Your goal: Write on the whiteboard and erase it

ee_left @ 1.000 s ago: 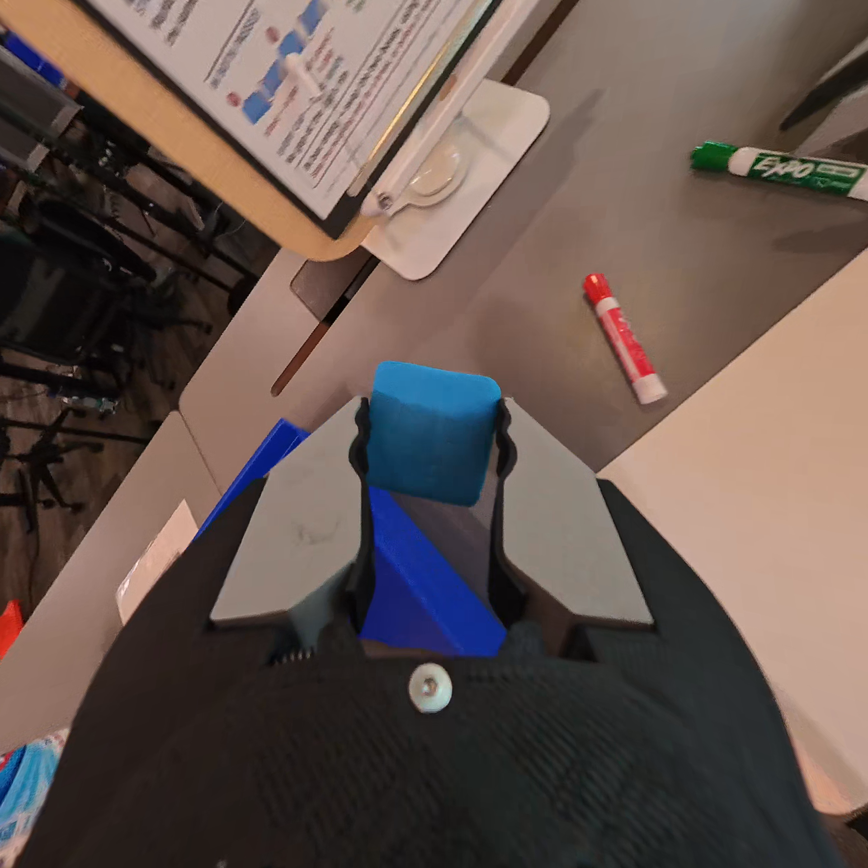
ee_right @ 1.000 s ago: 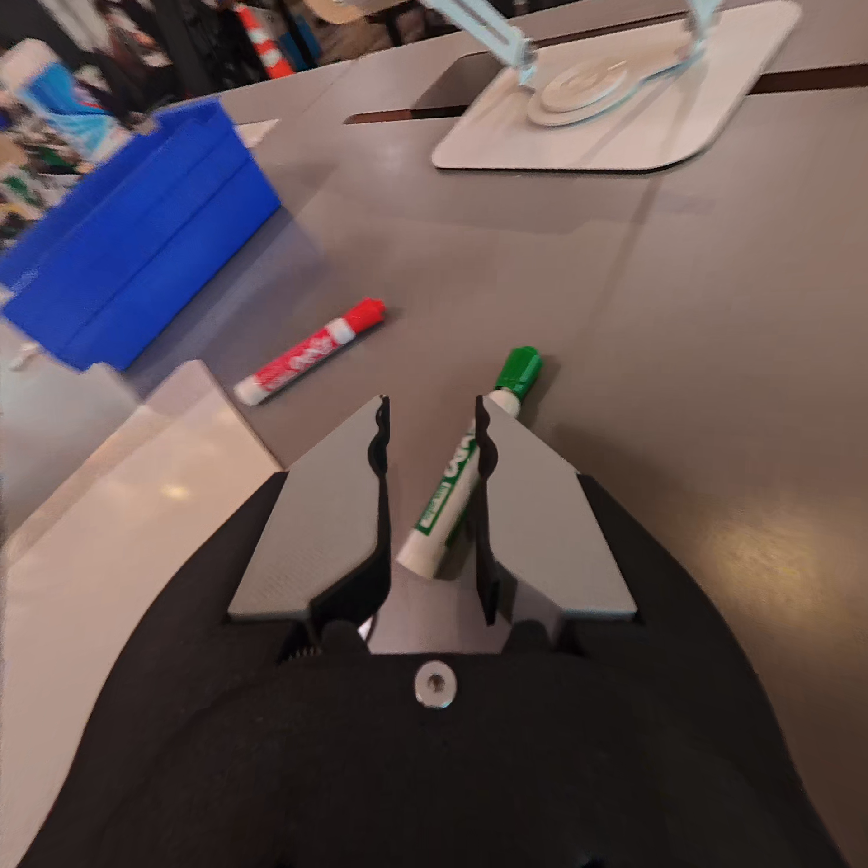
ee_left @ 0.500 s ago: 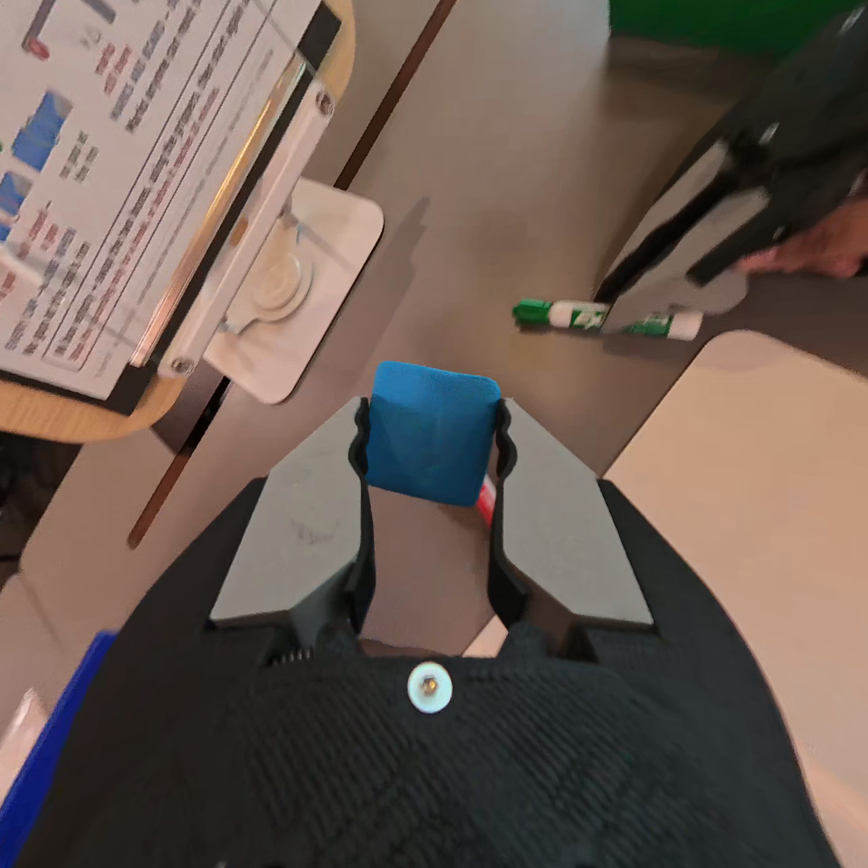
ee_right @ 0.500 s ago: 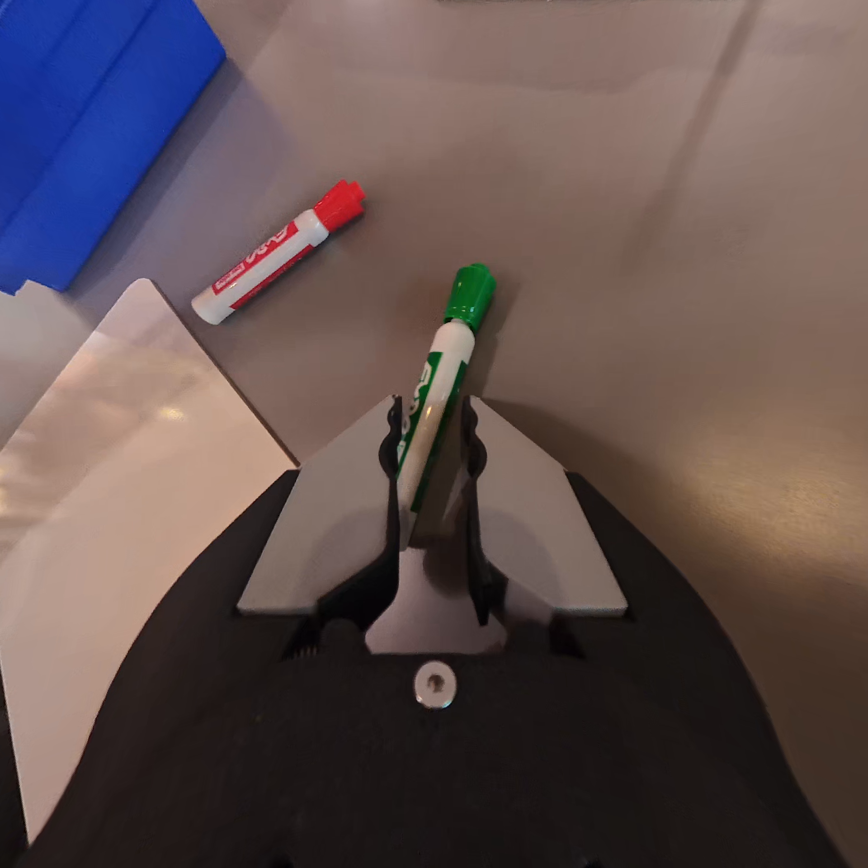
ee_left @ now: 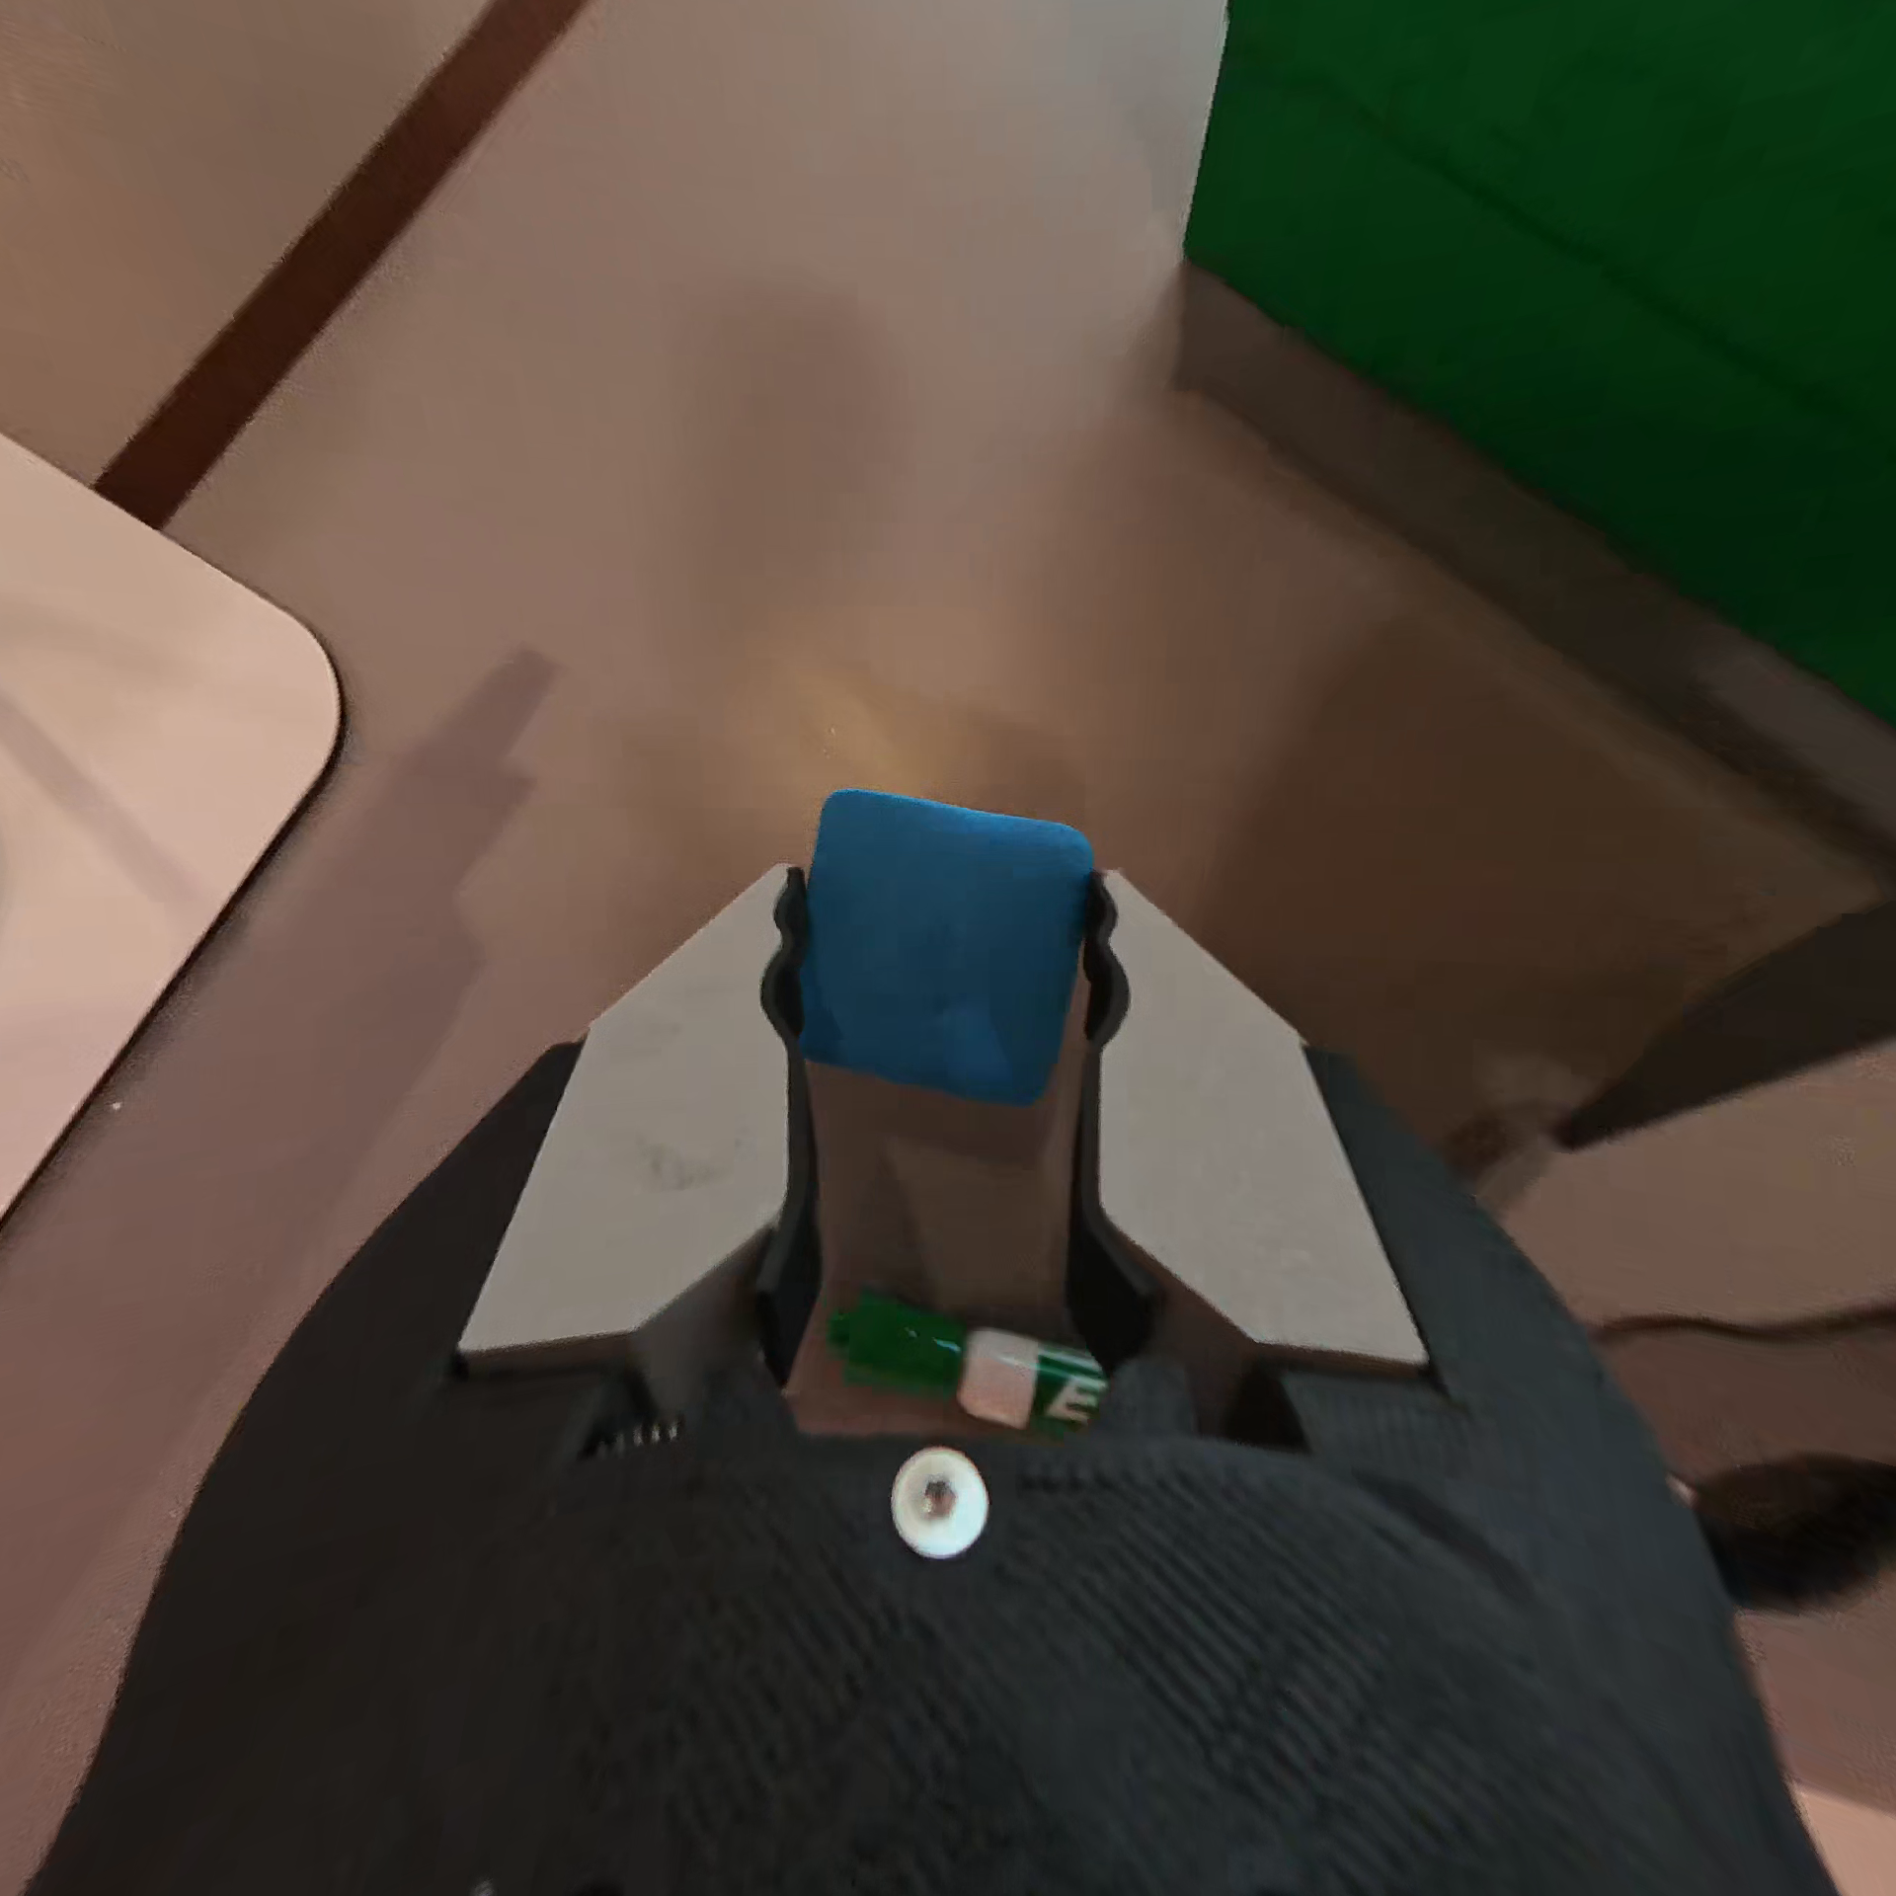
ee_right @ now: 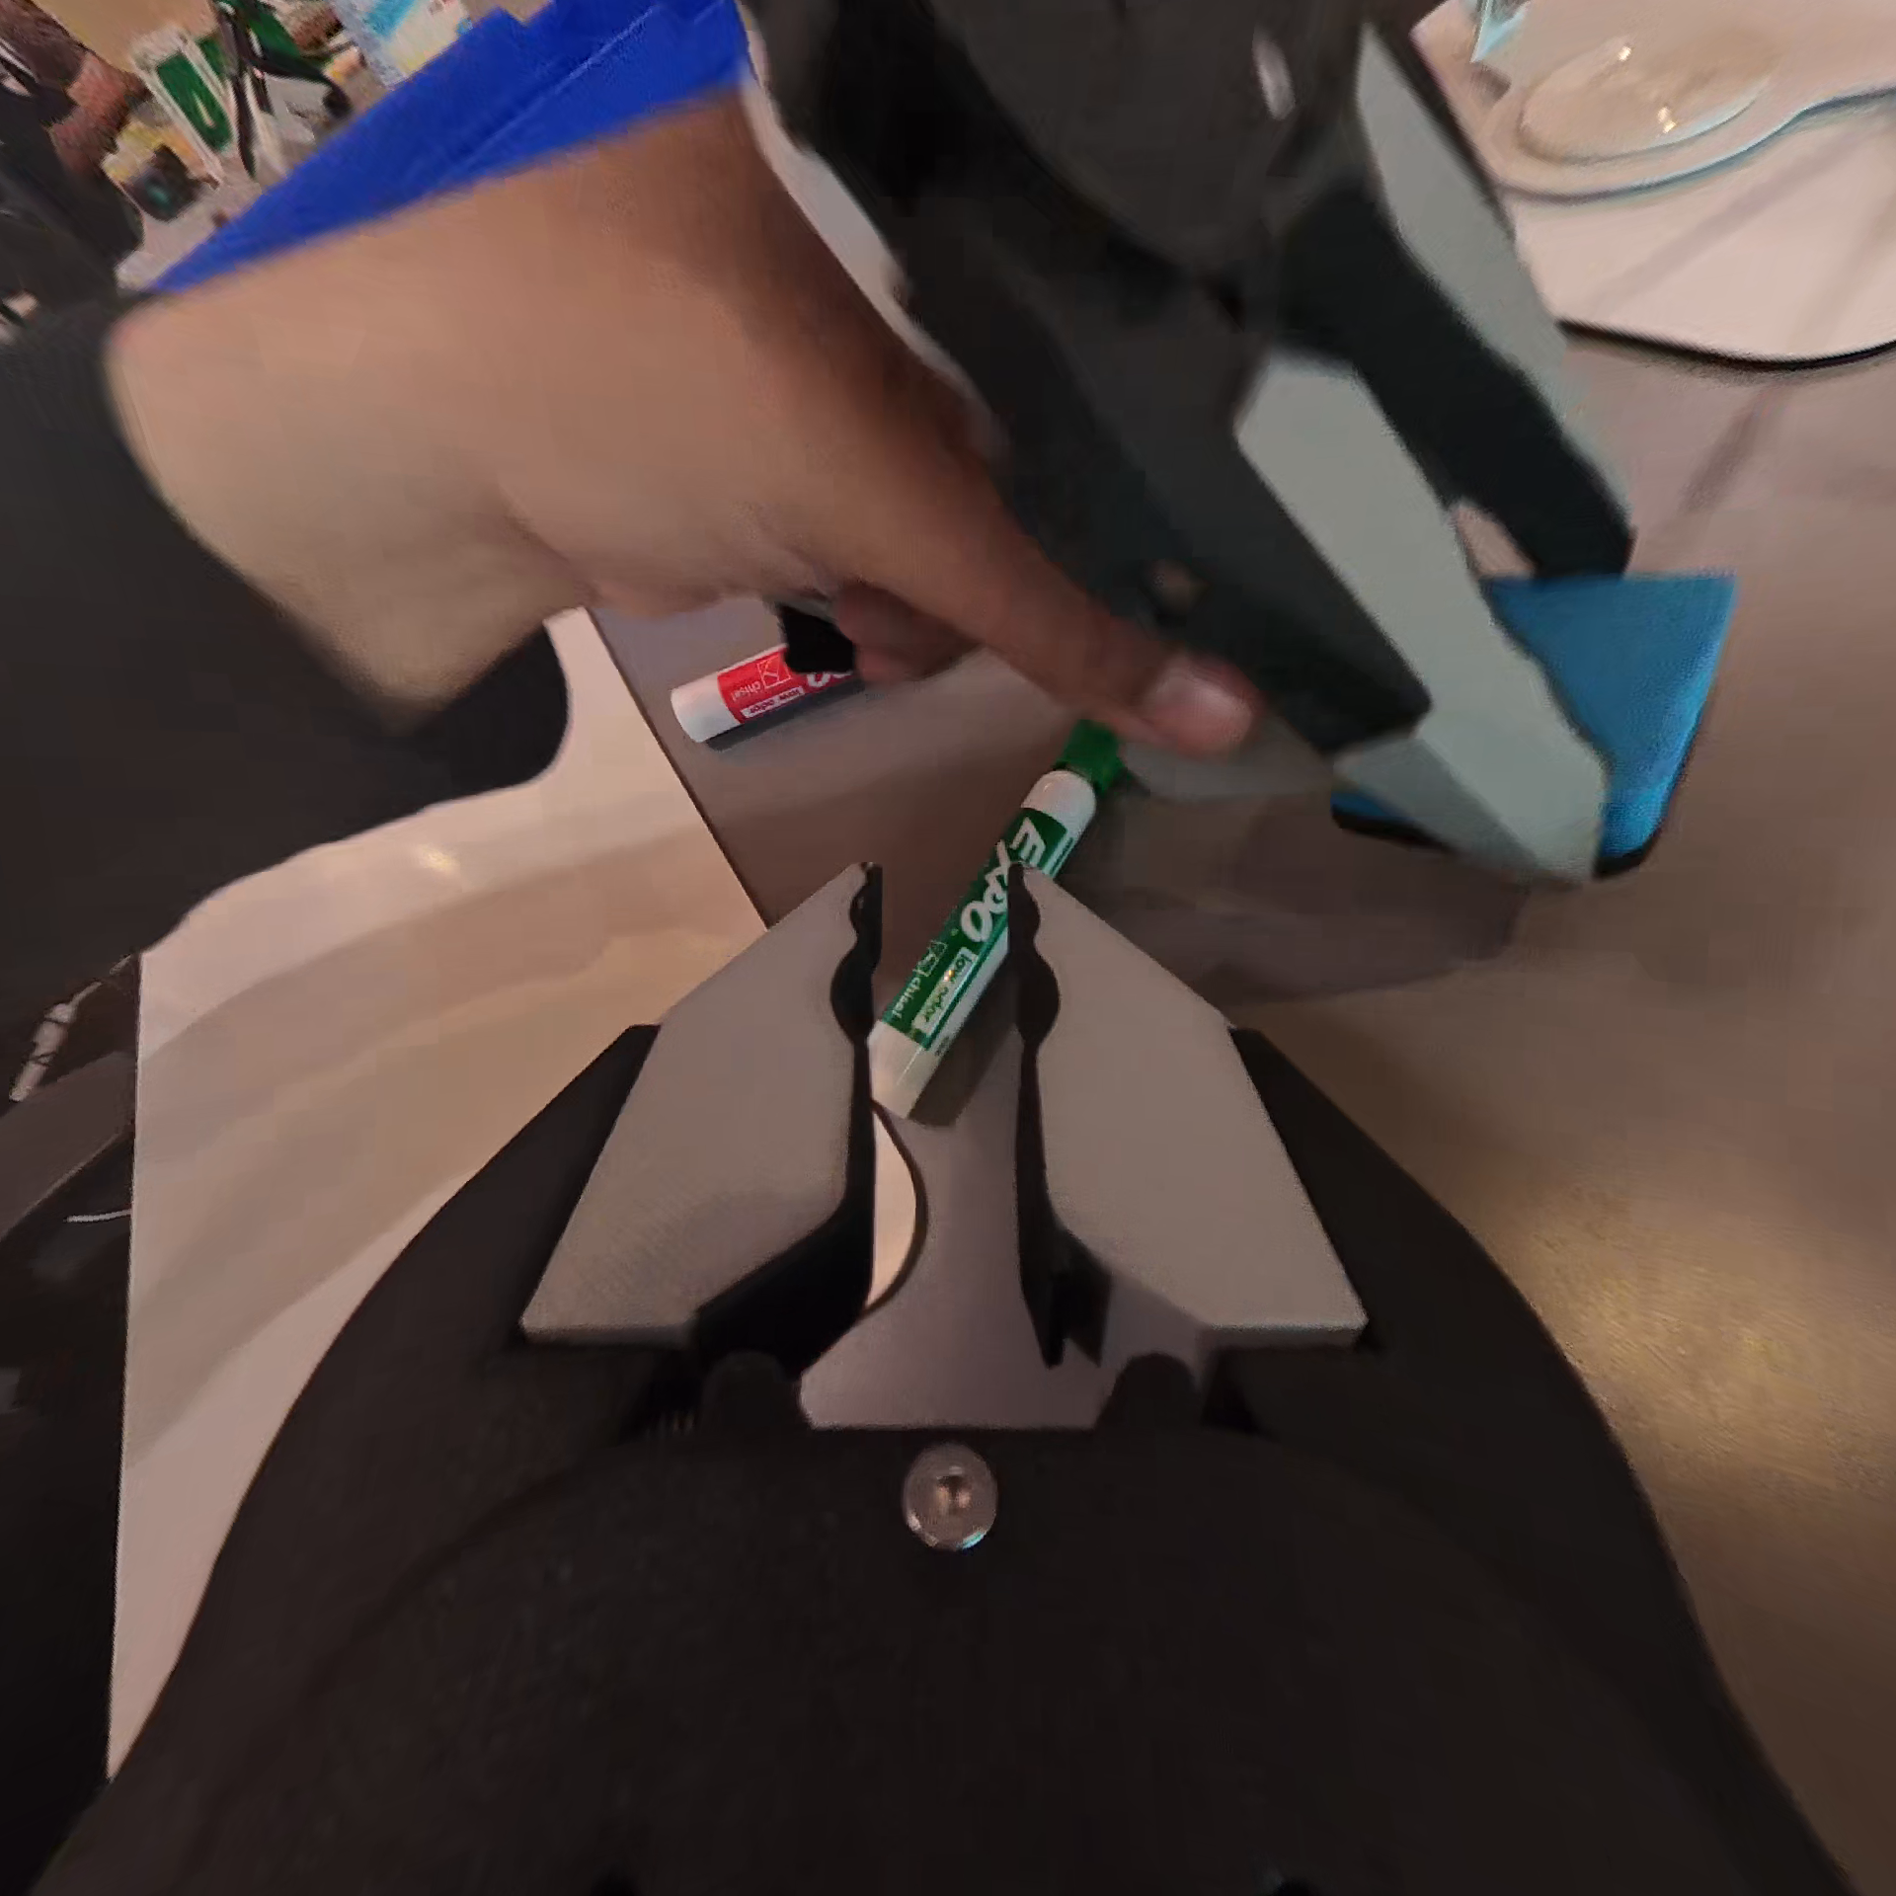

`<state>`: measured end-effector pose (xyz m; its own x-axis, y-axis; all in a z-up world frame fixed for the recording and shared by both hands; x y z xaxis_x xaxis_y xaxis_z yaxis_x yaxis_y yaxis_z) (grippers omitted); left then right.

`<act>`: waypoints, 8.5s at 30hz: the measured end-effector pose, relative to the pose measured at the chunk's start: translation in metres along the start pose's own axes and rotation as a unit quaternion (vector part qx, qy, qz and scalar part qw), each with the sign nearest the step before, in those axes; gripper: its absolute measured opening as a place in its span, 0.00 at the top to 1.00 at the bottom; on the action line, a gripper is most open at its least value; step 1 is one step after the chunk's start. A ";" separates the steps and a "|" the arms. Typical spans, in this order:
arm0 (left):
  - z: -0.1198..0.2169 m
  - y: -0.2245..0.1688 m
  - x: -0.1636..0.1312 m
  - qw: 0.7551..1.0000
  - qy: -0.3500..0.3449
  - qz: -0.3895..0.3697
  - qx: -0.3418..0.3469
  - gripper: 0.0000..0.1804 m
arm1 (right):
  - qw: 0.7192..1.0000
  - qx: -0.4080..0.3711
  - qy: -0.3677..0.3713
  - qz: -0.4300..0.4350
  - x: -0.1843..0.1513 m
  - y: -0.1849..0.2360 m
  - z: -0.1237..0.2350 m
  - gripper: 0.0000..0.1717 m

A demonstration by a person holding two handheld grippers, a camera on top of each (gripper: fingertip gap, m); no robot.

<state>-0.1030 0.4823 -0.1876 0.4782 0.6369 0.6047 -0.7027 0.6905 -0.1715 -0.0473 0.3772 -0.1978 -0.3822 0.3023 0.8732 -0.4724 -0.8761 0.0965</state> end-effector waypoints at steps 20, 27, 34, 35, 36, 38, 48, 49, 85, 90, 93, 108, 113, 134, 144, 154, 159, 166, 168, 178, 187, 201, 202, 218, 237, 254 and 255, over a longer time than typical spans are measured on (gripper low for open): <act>0.023 0.008 -0.024 0.999 -0.039 0.028 -0.005 0.66 | 0.982 -0.136 -0.062 0.118 0.022 0.012 0.033 0.91; 0.111 0.052 -0.072 0.990 -0.092 0.020 0.103 0.65 | 0.991 -0.109 -0.048 0.054 0.014 0.005 0.020 0.89; 0.096 0.077 -0.147 0.992 -0.009 0.046 0.121 0.65 | 0.987 -0.120 0.043 0.099 0.002 0.015 -0.014 0.89; 0.093 0.076 -0.150 0.992 -0.014 0.046 0.116 0.67 | 0.986 -0.120 0.050 0.100 0.001 0.016 -0.017 0.89; 0.092 0.077 -0.151 0.992 -0.018 0.040 0.114 0.75 | 0.986 -0.119 0.054 0.100 -0.001 0.017 -0.020 0.89; 0.092 0.077 -0.153 0.993 -0.012 0.021 0.113 0.91 | 0.986 -0.116 0.059 0.101 -0.002 0.018 -0.025 0.90; 0.125 0.055 -0.159 0.996 -0.080 -0.031 0.015 0.91 | 0.992 -0.052 0.015 0.117 0.001 0.034 -0.039 0.86; 0.130 0.052 -0.158 0.995 -0.092 -0.032 -0.009 0.91 | 0.992 -0.039 0.007 0.120 0.001 0.037 -0.039 0.85; 0.123 -0.013 -0.163 0.952 -0.142 -0.048 -0.267 0.90 | 0.973 0.111 -0.194 0.054 0.035 0.082 -0.037 0.91; 0.121 -0.012 -0.163 0.952 -0.133 -0.032 -0.274 0.82 | 0.964 0.124 -0.235 0.023 0.038 0.076 -0.027 0.92; 0.119 -0.018 -0.164 0.949 -0.133 -0.047 -0.282 0.86 | 0.960 0.129 -0.248 0.032 0.040 0.079 -0.024 0.92; 0.161 0.008 -0.150 0.891 -0.298 0.009 -0.343 0.90 | 0.958 0.109 -0.260 0.057 0.040 0.076 -0.011 0.67; 0.166 -0.002 -0.149 0.873 -0.325 -0.006 -0.365 0.90 | 0.959 0.137 -0.228 0.103 0.039 0.092 -0.020 0.71; 0.190 0.028 -0.148 0.843 -0.399 0.062 -0.354 0.87 | 0.963 0.126 -0.218 0.092 0.037 0.079 -0.007 0.90; 0.193 0.036 -0.150 0.830 -0.399 0.081 -0.382 0.89 | 0.961 0.125 -0.234 0.080 0.037 0.077 -0.005 0.90; 0.181 0.029 -0.149 0.817 -0.379 0.105 -0.421 0.91 | 0.926 0.151 -0.346 -0.009 0.040 0.059 0.012 0.90; 0.179 0.026 -0.149 0.805 -0.386 0.110 -0.436 0.91 | 0.907 0.165 -0.387 -0.035 0.042 0.057 0.016 0.91; 0.172 0.013 -0.149 0.809 -0.385 0.094 -0.435 0.91 | 0.877 0.186 -0.439 -0.062 0.042 0.051 0.026 0.90; 0.170 0.009 -0.149 0.814 -0.374 0.086 -0.435 0.91 | 0.873 0.204 -0.438 -0.060 0.043 0.053 0.025 0.92; 0.166 -0.007 -0.150 0.836 -0.381 0.036 -0.393 0.91 | 0.889 0.198 -0.412 -0.031 0.045 0.060 0.020 0.86; 0.175 0.001 -0.150 0.809 -0.416 0.064 -0.411 0.91 | 0.888 0.215 -0.405 -0.037 0.046 0.064 0.016 0.78; 0.153 -0.027 -0.152 0.840 -0.371 0.027 -0.396 0.91 | 0.891 0.228 -0.391 -0.029 0.047 0.071 0.011 0.82; 0.153 -0.027 -0.152 0.841 -0.370 0.028 -0.394 0.91 | 0.894 0.226 -0.385 -0.026 0.047 0.071 0.010 0.82; 0.149 -0.018 -0.152 0.852 -0.346 0.050 -0.388 0.90 | 0.926 0.191 -0.326 -0.009 0.044 0.069 0.005 0.83; 0.162 0.020 -0.156 0.867 -0.351 0.071 -0.346 0.96 | 0.935 0.156 -0.318 -0.018 0.041 0.060 0.012 0.83; 0.145 -0.008 -0.165 0.896 -0.254 -0.019 -0.364 0.90 | 0.954 0.171 -0.241 0.047 0.041 0.077 0.001 0.83; 0.146 -0.008 -0.166 0.897 -0.253 -0.025 -0.362 0.90 | 0.954 0.174 -0.238 0.050 0.041 0.078 0.001 0.83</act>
<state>-0.2531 0.3209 -0.1728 0.0702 0.4892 0.8693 -0.0728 0.8717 -0.4847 -0.0988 0.3207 -0.1542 0.0323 0.0774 0.9965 -0.1277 -0.9885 0.0809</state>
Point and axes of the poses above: each gripper's, where its closed fingertips meet, z back along the fingers, x out of its top, y = z × x across the jaws, the point moved 9 cm from there along z, back along the fingers, and after that the axes turned 15 degrees about z, right-handed, at the moved point
